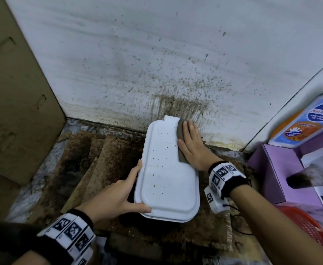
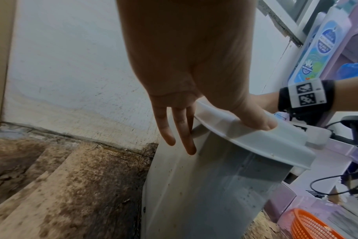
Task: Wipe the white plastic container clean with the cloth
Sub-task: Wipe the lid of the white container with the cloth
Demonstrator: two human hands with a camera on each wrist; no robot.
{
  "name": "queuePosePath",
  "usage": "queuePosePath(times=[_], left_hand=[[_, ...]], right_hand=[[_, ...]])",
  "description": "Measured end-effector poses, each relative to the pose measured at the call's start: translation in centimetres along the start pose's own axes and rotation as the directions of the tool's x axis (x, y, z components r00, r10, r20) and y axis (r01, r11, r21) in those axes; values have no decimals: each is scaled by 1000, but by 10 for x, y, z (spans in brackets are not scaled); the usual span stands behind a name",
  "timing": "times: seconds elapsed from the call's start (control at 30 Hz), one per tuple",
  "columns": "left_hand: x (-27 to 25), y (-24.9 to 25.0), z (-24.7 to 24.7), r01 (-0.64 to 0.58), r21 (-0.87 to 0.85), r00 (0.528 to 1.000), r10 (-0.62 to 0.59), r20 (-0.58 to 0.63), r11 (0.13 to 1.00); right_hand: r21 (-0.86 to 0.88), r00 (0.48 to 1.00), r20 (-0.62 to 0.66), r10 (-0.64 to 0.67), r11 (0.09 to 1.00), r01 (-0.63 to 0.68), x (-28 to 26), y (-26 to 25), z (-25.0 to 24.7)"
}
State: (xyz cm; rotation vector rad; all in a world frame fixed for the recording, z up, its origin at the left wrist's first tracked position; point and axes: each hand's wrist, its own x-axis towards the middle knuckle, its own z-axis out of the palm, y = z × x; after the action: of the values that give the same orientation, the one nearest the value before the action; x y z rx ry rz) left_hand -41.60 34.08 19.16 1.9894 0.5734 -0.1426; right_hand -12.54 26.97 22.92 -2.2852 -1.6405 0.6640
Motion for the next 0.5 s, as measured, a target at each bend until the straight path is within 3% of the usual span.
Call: queuePosePath(times=[0.23, 0.5], left_hand=[[-2, 7, -3, 58, 139, 998, -59, 5, 989], [-1, 7, -3, 54, 180, 999, -53, -5, 982]], right_hand=[[19, 999, -43, -13, 1000, 14, -4, 3, 10], [56, 997, -76, -29, 998, 33, -77, -20, 43]])
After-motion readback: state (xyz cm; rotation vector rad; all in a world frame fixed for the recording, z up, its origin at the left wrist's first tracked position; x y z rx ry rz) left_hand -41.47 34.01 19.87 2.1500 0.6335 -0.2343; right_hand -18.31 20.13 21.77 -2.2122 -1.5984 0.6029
